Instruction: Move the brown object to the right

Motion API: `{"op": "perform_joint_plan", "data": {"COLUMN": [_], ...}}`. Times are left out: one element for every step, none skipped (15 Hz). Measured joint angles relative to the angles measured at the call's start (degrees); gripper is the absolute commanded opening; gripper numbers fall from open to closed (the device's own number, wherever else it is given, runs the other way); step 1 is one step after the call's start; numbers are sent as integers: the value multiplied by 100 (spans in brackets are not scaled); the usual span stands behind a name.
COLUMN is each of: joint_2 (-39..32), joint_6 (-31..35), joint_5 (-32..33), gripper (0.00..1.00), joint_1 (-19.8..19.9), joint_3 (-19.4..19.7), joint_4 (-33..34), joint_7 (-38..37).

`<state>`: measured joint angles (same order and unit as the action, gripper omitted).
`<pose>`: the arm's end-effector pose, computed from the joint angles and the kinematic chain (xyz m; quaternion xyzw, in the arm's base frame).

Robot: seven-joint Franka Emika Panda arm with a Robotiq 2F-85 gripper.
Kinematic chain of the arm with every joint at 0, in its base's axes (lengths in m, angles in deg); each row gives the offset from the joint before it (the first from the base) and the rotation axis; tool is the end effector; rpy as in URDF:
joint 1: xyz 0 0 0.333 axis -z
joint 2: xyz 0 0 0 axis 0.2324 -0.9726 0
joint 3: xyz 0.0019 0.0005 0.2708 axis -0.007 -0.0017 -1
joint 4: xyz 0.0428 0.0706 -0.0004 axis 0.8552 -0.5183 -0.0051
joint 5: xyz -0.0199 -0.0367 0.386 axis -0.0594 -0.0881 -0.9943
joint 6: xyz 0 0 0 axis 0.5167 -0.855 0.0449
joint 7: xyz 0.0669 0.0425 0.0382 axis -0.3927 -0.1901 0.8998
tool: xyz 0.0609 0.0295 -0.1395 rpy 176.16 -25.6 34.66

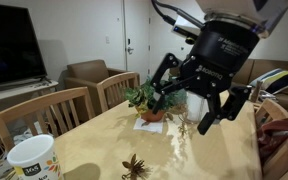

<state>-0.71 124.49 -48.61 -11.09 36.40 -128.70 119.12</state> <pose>0.4597 0.2971 0.2728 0.3585 0.9117 0.1956 0.0446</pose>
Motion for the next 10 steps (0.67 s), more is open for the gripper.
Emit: {"op": "perform_joint_plan", "data": {"joint_2": [-164,-303,-402,-456,-477,-479,-479,-479,-479,-481], "joint_6": [-13,-20,-25,-37,-43,-45,-45,-46,-46,-46], "joint_5": [-300,-470,-520,-522,-522,-522,-522,-522,-522,-505], "gripper": [100,100,100,100,100,100,100,100,100,100], "joint_1": [64,132,183,210,228,235,234,234,234,289], "joint_3": [-133,-225,-261,-263,-263,-263,-265,-267,-269,-329], "joint_4": [167,310,409,466,488,494,496,497,497,493], "joint_7": [360,591,693,711,715,716,716,716,716,698]}}
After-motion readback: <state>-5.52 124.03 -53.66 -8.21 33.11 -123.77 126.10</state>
